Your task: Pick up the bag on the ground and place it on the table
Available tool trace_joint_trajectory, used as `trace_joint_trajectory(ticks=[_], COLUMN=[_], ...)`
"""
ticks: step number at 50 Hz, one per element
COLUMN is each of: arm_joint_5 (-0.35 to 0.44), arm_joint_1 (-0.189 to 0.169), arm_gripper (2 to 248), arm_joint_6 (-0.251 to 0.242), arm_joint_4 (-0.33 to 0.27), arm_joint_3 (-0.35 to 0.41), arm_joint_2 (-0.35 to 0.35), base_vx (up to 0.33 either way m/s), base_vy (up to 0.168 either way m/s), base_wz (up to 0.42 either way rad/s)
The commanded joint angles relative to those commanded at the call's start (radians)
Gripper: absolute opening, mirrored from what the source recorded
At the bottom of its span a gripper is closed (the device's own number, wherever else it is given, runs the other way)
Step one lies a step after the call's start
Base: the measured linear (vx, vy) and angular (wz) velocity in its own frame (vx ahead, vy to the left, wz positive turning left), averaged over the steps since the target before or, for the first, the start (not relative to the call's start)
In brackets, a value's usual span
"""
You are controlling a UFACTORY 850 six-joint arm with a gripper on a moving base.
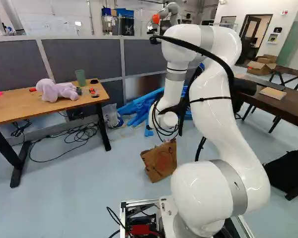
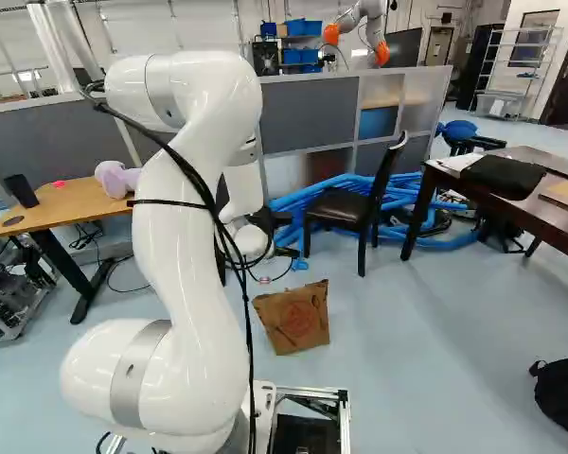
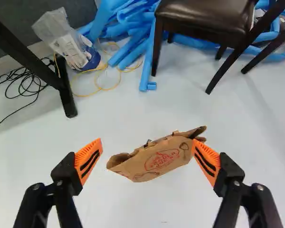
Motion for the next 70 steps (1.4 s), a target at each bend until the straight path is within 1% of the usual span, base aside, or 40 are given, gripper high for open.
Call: trace_joint_trajectory(ticks=[27,40,54,70], arm_joint_5=[-0.004,-0.004,-0.004,-0.01], arm_joint_1=[0.0,0.0,0.0,0.0], arm_gripper=[247,247,247,247], arm_joint_6=[0.0,0.0,0.0,0.0], arm_joint_4=[0.058,0.085,0.111,0.13], arm_joint_3=[-0.058,-0.104,-0.168,-0.274], arm_joint_2=[-0.101,-0.157,-0.223,-0.314], base_vx=[0.0,0.0,0.0,0.0], base_vy=[0.0,0.0,0.0,0.0], base_wz=[0.0,0.0,0.0,0.0])
